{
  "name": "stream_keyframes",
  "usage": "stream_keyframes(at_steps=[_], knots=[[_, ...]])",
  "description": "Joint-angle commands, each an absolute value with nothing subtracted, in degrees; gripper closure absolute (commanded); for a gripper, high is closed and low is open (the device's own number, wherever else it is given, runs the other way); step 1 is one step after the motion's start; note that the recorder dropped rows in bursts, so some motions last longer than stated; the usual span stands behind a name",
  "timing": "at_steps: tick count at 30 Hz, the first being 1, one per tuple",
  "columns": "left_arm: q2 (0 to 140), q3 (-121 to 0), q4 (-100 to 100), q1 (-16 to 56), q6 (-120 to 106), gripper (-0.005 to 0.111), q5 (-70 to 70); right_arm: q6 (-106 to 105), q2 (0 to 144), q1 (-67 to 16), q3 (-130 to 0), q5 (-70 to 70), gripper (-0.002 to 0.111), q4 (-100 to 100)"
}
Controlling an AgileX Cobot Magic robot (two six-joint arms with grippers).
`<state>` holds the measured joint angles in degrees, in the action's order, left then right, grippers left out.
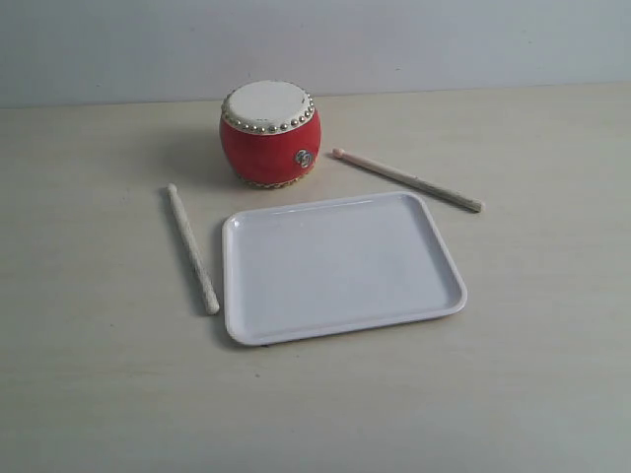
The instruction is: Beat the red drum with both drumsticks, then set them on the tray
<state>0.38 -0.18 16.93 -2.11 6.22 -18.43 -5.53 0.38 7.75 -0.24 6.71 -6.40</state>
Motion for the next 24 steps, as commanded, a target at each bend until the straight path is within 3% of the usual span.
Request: stream_keyframes(at_steps=[1,14,24], knots=[[0.0,0.0,16.47,-2.07,6.45,0.107,-17.81,-6.12,0.0,7.96,0.0,6.3,0.108,-5.82],[0.0,0.0,16.47,-2.07,6.44,0.107,-17.81,-5.81,0.0,7.96,0.0,1.56,0.108,-4.14],[0.0,0.0,16.47,-2.07,6.32,0.107,-17.81,2.44,0.0,7.96,0.0,-9.52,0.108,-4.71]])
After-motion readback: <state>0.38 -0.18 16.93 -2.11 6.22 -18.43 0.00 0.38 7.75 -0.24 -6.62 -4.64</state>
